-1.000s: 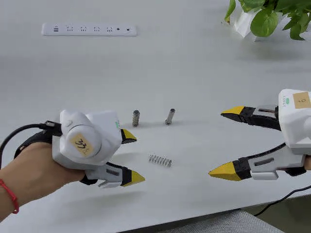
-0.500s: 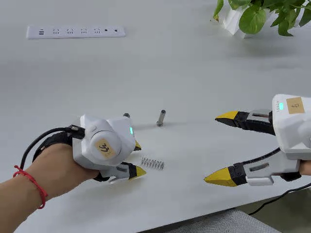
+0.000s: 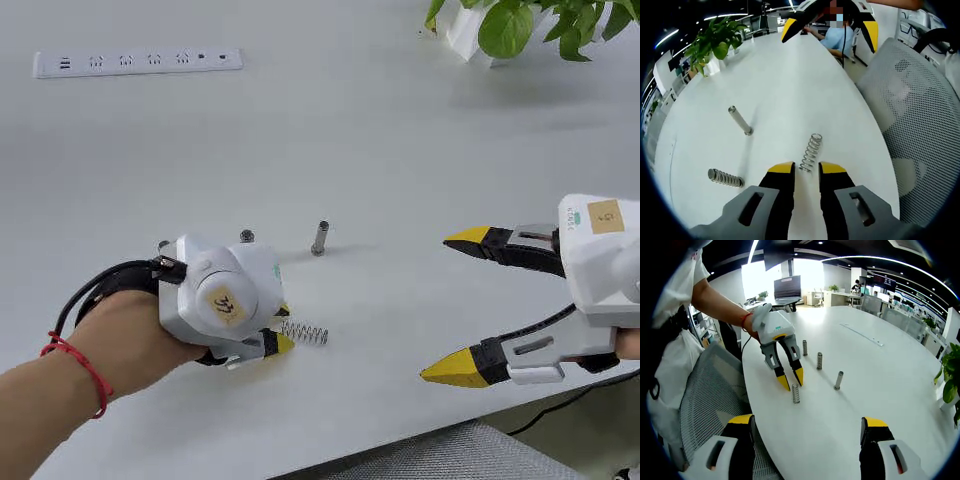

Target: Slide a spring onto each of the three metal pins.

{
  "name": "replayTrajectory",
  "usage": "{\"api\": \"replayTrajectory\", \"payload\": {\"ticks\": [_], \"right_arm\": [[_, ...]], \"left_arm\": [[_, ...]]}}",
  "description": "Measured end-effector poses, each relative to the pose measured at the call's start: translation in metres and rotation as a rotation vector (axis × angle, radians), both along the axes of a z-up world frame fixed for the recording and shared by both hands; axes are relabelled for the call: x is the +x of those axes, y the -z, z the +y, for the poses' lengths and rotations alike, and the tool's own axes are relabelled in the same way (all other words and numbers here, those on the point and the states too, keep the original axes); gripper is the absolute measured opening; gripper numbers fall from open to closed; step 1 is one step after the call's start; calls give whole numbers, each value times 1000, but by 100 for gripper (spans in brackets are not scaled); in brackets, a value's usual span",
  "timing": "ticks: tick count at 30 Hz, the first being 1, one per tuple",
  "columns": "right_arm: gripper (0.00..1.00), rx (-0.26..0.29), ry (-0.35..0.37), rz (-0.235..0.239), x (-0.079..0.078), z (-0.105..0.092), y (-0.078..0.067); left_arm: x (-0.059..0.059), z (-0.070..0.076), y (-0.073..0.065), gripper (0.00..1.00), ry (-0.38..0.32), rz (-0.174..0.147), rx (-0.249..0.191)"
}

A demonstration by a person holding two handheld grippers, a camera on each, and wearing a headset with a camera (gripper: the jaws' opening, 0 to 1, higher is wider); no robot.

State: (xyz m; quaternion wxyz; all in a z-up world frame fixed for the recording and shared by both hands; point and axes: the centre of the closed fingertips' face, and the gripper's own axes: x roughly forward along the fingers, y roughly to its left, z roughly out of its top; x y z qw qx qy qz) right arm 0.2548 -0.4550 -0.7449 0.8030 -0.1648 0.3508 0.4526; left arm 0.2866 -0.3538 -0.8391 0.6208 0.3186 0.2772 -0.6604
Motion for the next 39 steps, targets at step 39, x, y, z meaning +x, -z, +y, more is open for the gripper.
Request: {"api": "replayTrajectory", "payload": {"ticks": [39], "right_arm": [[84,13,45,-7,4,-7,0]], "left_arm": [[-4,-2,4,7,3,41,32]]}}
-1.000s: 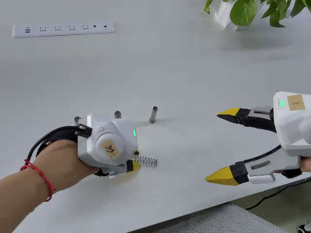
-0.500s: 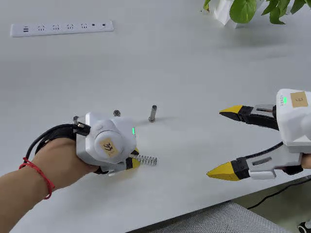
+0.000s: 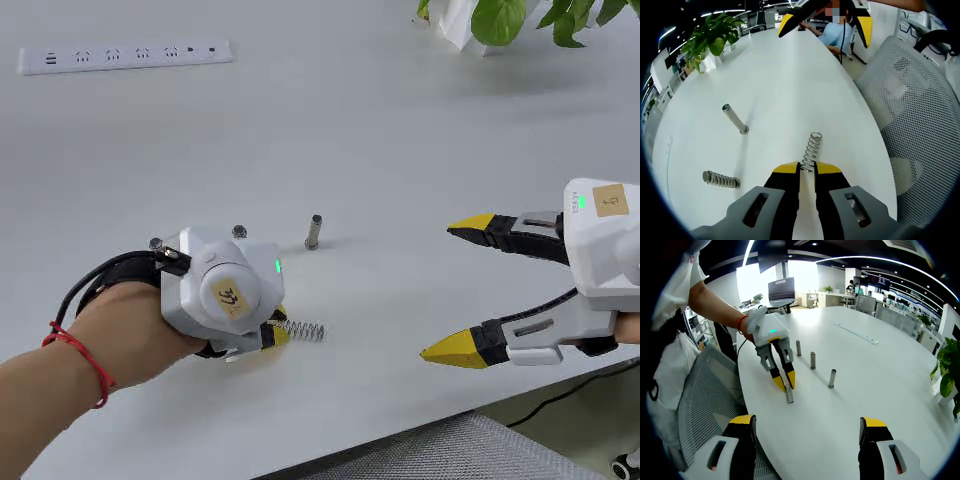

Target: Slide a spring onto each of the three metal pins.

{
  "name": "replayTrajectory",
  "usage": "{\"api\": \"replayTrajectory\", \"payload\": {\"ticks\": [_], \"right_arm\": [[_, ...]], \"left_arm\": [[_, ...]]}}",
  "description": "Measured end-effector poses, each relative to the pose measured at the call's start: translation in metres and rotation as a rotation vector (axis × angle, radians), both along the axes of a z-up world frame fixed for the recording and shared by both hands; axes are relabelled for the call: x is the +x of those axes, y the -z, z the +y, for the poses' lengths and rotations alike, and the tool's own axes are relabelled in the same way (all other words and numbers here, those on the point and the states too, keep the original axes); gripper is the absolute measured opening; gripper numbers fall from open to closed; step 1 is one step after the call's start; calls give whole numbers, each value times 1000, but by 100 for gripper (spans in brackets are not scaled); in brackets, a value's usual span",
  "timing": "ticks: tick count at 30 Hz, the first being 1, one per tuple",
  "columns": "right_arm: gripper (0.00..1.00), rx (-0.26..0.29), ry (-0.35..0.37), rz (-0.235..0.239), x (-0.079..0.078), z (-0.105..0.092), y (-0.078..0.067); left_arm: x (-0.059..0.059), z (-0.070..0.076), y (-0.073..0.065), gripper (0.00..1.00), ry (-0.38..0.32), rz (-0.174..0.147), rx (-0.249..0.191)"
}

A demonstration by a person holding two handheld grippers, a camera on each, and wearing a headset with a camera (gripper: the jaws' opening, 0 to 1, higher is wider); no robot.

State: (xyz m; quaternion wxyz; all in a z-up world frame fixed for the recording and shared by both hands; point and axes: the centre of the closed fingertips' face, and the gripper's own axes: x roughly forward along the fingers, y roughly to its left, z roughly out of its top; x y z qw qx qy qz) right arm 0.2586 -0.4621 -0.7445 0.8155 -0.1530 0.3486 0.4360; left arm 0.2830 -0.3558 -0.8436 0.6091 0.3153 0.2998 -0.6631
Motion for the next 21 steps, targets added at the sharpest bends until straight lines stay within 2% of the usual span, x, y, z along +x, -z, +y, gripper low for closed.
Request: {"api": "replayTrajectory", "payload": {"ticks": [7,17,21], "right_arm": [[83,4,-6,6,-3,3,1],[82,9,-17,13,-3,10,2],[80,30,-13,29,-4,15,4]], "left_arm": [[-5,-2,-5,7,-16,22,-28],[-9,0,-7,7,-20,33,-41],[-11,0,-11,7,-32,47,-61]]}}
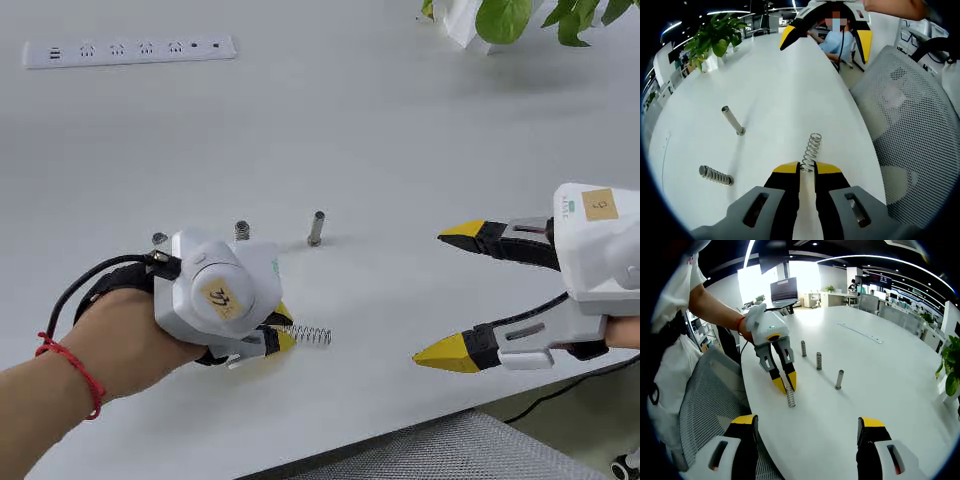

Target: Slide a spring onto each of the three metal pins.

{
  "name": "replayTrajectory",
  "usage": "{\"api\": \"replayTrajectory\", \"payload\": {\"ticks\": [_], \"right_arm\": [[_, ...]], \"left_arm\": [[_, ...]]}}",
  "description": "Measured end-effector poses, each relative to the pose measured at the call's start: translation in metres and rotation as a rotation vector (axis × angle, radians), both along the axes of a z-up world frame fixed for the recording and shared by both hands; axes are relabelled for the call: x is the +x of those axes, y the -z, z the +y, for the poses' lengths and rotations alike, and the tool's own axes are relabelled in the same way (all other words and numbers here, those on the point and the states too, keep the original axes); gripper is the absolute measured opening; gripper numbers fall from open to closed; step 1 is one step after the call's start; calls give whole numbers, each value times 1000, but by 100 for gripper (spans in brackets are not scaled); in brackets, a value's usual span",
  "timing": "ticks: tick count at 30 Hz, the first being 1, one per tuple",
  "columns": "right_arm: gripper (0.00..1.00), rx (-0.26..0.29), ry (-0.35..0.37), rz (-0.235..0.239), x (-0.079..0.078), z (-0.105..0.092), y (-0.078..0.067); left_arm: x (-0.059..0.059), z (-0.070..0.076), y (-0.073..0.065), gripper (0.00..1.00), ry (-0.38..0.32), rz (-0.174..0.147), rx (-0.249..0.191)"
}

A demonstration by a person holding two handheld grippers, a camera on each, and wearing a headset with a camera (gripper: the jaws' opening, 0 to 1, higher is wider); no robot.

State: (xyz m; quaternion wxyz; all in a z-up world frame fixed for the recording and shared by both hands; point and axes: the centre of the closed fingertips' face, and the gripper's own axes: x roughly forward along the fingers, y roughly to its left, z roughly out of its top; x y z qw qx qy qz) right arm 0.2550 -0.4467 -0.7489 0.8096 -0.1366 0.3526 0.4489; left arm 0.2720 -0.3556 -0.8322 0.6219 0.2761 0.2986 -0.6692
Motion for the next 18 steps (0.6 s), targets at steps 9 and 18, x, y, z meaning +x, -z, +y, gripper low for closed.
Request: {"api": "replayTrajectory", "payload": {"ticks": [9,18], "right_arm": [[74,66,0,34,0,16,-2],[65,154,-2,21,7,35,-26]], "left_arm": [[-2,-2,-22,7,-53,30,-86],[2,-4,-60,7,-140,57,-223]]}}
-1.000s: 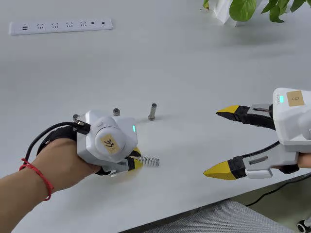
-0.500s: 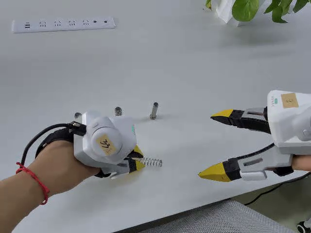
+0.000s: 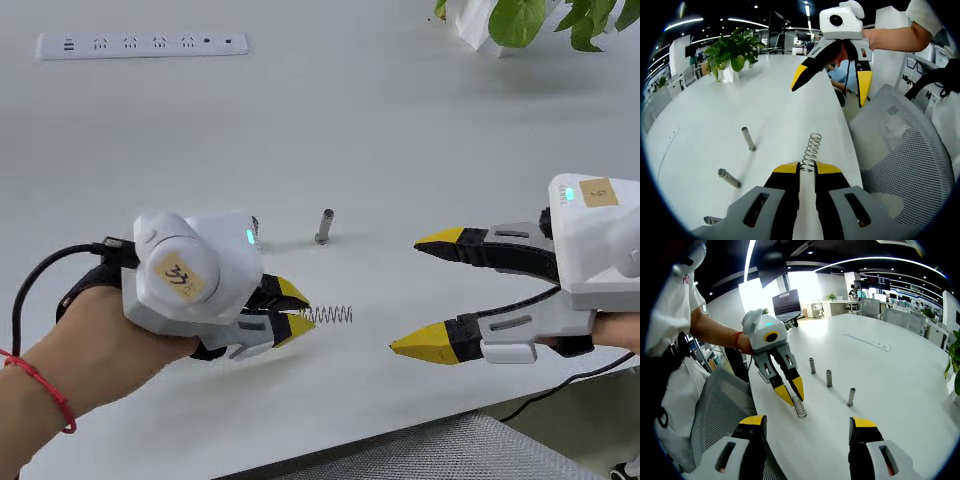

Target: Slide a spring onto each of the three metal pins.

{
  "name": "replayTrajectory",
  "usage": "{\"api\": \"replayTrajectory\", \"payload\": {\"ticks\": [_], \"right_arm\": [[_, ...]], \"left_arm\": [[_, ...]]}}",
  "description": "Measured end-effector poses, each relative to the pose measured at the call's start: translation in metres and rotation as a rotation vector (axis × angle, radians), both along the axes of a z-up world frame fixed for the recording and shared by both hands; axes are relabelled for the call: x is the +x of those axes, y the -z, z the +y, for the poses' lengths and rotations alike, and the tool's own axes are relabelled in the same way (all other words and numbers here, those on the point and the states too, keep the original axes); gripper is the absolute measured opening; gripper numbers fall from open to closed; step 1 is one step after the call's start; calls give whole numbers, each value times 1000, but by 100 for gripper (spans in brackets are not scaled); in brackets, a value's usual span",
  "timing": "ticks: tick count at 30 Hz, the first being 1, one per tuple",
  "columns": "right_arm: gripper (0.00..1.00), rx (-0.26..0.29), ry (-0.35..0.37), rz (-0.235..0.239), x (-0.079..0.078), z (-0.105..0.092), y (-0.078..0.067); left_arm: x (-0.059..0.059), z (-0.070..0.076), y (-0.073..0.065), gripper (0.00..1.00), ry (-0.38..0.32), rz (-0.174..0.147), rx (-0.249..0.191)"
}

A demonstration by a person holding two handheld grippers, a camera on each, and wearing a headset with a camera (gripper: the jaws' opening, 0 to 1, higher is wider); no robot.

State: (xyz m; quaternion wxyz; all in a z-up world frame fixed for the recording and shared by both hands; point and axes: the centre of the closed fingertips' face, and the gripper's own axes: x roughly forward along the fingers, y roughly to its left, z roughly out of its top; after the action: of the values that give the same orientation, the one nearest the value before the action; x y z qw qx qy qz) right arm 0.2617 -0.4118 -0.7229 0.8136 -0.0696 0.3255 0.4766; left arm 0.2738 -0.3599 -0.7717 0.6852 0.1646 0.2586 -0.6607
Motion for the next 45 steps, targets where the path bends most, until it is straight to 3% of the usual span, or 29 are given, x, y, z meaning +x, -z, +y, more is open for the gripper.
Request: {"api": "replayTrajectory", "payload": {"ticks": [5,12,20,31,45], "right_arm": [[58,59,-1,-16,5,10,-12],[48,88,-34,-39,7,29,-30],[38,165,-48,-57,14,47,-56],[18,184,-99,-62,18,59,-62],[8,162,-115,-58,16,57,-60]], "left_arm": [[4,-1,-27,7,-60,20,-93],[5,1,-62,7,-103,24,-191],[9,8,-89,7,-141,22,-266],[8,11,-94,7,-138,9,-274],[6,12,-95,7,-129,11,-282]]}}
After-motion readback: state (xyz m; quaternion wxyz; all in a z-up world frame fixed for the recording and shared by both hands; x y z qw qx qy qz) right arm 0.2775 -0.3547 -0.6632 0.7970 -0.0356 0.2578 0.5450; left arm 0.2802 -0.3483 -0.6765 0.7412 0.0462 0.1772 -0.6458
